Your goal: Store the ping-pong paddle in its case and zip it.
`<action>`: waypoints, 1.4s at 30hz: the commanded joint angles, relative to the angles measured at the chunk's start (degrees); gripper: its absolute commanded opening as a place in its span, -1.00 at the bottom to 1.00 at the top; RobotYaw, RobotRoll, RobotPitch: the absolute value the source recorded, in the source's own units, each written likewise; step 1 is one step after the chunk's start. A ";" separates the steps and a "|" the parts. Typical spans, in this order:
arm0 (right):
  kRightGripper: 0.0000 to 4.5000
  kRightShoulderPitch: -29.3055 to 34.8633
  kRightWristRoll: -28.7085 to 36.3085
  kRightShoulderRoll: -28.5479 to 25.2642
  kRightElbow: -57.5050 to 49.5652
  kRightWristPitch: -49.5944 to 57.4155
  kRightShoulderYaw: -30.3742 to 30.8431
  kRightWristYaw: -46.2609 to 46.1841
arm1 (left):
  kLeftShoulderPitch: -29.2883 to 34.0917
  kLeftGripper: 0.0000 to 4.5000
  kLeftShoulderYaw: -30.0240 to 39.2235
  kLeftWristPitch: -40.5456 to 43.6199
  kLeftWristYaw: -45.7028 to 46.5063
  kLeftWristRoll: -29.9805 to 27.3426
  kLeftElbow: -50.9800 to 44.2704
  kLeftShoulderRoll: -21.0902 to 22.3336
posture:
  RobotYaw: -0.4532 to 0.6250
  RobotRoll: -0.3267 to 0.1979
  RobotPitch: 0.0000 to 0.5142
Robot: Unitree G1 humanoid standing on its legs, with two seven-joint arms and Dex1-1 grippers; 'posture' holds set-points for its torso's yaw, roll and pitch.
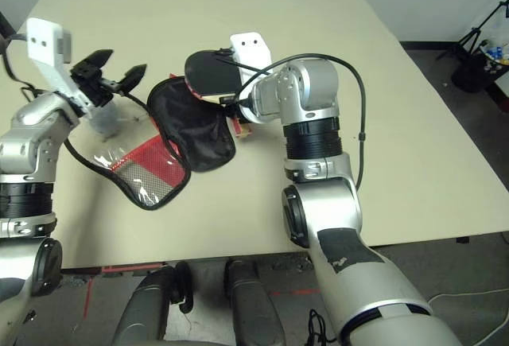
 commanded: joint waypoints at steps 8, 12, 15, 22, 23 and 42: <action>-0.52 4.90 -0.06 0.55 -5.37 2.68 3.94 4.74 | 1.59 1.00 2.95 -0.15 2.21 -1.29 -0.39 3.11 | -0.21 0.25 -0.20; -0.52 6.88 -1.06 -2.02 -2.72 -1.69 7.21 8.17 | 0.90 1.00 3.40 -0.83 2.66 -1.40 0.71 3.80 | -0.22 0.25 -0.19; -0.52 7.14 -2.19 -3.31 -0.01 -5.21 8.95 10.44 | 0.48 1.00 3.38 -1.37 2.89 -1.48 1.26 3.82 | -0.20 0.25 -0.18; -0.52 6.37 -3.75 -2.60 1.05 -8.00 10.73 12.70 | 0.43 1.00 3.60 -1.78 3.02 -1.76 1.55 4.18 | -0.18 0.25 -0.17; -0.52 6.16 -3.86 -2.29 0.89 -7.89 10.83 12.82 | 0.49 1.00 3.67 -1.80 3.02 -1.80 1.57 4.27 | -0.17 0.25 -0.17; -0.52 0.93 -7.20 7.43 -1.25 -3.05 9.09 9.58 | 2.89 1.00 4.02 -1.06 4.57 -3.10 -0.79 3.97 | -0.12 0.25 -0.20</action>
